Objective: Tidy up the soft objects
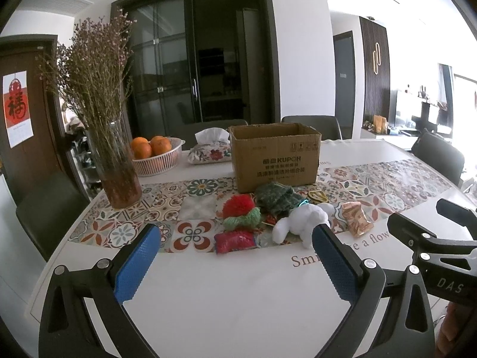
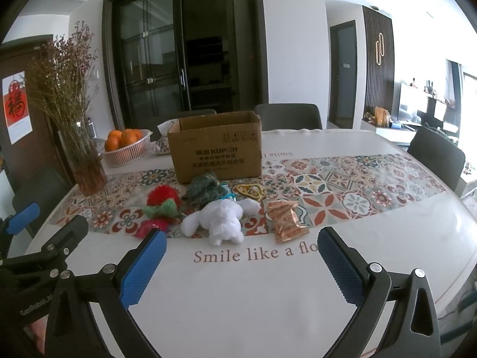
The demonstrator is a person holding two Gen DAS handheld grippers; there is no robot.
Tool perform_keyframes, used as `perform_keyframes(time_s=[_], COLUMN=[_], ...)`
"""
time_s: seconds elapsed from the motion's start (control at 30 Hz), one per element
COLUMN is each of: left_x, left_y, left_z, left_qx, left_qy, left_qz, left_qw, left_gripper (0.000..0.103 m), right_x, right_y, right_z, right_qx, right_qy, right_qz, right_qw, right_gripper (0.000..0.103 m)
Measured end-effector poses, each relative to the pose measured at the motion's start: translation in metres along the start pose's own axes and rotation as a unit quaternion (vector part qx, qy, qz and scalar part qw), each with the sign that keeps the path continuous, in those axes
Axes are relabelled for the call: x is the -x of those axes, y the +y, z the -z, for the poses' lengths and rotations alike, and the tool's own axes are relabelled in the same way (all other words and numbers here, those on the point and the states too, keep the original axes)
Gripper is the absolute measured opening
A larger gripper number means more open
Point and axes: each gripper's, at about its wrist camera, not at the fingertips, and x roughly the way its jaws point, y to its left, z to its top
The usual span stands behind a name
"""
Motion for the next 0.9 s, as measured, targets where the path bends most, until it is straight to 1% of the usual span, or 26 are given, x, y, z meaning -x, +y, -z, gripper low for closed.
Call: perform_keyframes(time_s=[0.9], left_x=[-0.0043], left_y=[0.0012], left_z=[0.0008], left_qx=[0.0], left_qy=[0.009], left_qz=[0.003], left_qw=[1.0], left_gripper=[0.103], right_x=[0.0002], right_y=[0.0004], right_z=[0.0022], right_qx=[0.0], right_qy=[0.001], right_qz=[-0.001], right_qw=[1.0], right_gripper=[0.103])
